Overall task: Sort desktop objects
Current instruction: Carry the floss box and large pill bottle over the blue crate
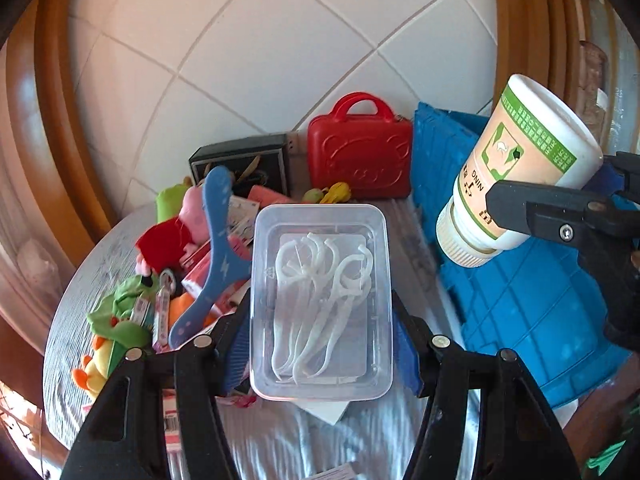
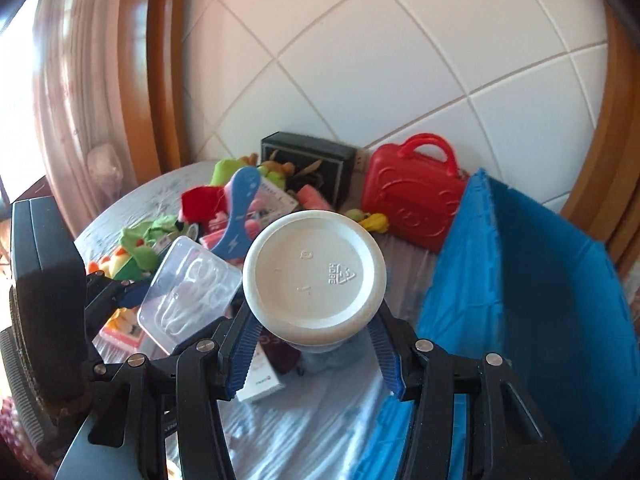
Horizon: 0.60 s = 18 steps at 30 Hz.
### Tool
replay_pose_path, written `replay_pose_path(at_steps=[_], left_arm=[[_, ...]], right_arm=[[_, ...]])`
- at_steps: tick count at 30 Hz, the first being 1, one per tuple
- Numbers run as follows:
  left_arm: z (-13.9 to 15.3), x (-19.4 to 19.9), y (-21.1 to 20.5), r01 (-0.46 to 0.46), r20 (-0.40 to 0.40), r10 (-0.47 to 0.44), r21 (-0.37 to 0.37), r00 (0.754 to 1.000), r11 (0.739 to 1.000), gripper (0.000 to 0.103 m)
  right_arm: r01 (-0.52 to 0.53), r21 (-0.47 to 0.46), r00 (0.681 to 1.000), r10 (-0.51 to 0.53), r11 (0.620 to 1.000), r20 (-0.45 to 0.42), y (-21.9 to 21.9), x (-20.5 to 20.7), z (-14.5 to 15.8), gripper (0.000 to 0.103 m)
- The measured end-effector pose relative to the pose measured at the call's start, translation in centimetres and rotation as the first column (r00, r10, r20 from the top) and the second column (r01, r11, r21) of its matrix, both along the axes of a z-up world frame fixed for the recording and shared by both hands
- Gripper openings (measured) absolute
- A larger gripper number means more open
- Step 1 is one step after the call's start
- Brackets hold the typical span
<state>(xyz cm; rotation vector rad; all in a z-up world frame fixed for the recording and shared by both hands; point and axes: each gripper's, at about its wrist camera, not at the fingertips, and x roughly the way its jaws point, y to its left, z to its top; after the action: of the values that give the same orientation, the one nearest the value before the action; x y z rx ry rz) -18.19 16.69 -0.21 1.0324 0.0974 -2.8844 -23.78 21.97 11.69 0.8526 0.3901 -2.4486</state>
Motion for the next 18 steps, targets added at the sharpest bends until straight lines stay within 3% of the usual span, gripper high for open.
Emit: replay_pose_path(at_steps=[5, 11, 15, 18], left_arm=[[4.3, -2.8, 5.1, 0.108, -0.027, -0.107, 0.027, 0.994, 0.994, 0.059], [8.5, -5.7, 12.6, 0.227, -0.059, -0.224, 0.038, 0.973, 0.973, 0.059], [9.9, -9.5, 17.7, 0.301, -0.019, -0.3, 0.078, 0.954, 0.95, 0.059], [9.6, -13.4, 21.6, 0.338, 0.076, -0.344, 0.088, 0.936, 0.937, 0.059]], right_arm=[[0.139, -0.01, 0.986, -0.139, 0.99, -0.088, 5.9, -0.8, 4.2, 0.052], [0.285, -0.019, 0.947, -0.285, 0.958, -0.148, 14.9, -2.5, 8.2, 0.052], [0.365, -0.005, 0.924, -0.363, 0.931, -0.124, 21.4, -5.1, 9.3, 0.052], [0.416, 0.027, 0.908, -0.413, 0.909, -0.077, 25.7, -7.9, 9.0, 0.052]])
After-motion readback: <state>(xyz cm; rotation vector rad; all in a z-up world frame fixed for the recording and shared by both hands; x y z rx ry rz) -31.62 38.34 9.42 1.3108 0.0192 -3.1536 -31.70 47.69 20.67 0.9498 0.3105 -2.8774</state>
